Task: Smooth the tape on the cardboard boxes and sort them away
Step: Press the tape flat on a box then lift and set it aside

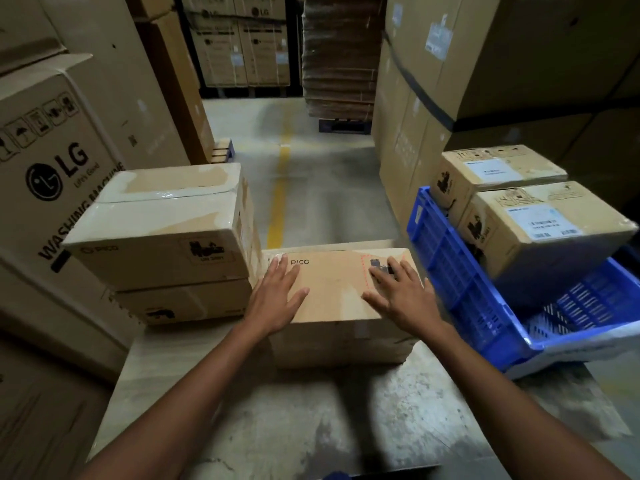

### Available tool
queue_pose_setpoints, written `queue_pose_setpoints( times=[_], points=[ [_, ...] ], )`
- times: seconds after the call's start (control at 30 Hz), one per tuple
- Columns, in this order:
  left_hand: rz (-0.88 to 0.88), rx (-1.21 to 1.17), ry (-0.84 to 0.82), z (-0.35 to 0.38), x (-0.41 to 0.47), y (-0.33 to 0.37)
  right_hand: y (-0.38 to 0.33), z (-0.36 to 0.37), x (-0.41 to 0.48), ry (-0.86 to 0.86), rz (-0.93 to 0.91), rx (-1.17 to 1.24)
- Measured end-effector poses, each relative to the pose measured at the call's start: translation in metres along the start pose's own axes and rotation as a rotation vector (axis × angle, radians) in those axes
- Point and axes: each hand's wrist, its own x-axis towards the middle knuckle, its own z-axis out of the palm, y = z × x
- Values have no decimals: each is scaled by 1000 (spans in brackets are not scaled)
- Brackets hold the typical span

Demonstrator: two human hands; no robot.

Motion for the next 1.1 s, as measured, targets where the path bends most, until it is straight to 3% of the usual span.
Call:
queue_pose_setpoints(
  times=[0.07, 0.23, 0.4, 0.53, 0.6, 0.8, 0.93, 1.1],
  points=[
    [-40, -10, -9, -3, 0, 4, -6, 0, 0, 52, 52, 46],
    [-231, -222, 21, -4, -7, 13, -9, 5, 1, 160, 381, 239],
    [-354, -500, 118, 1, -19, 10, -7, 12, -14, 334, 405, 338],
    [-436, -1030, 193, 2, -34, 9, -7, 13, -31, 324, 391, 388],
    [-444, -1164, 231, -8, -37, 17, -8, 3, -32, 289, 390, 494],
    [-360, -1216, 480, -9, -44, 18, 0, -15, -34, 418, 376, 738],
    [-480, -1231, 453, 20, -57, 7, -2, 4, -42, 455, 453, 843],
    [-542, -1078, 474, 47, -74, 22, -3, 46, -55, 431, 557, 777]
  ],
)
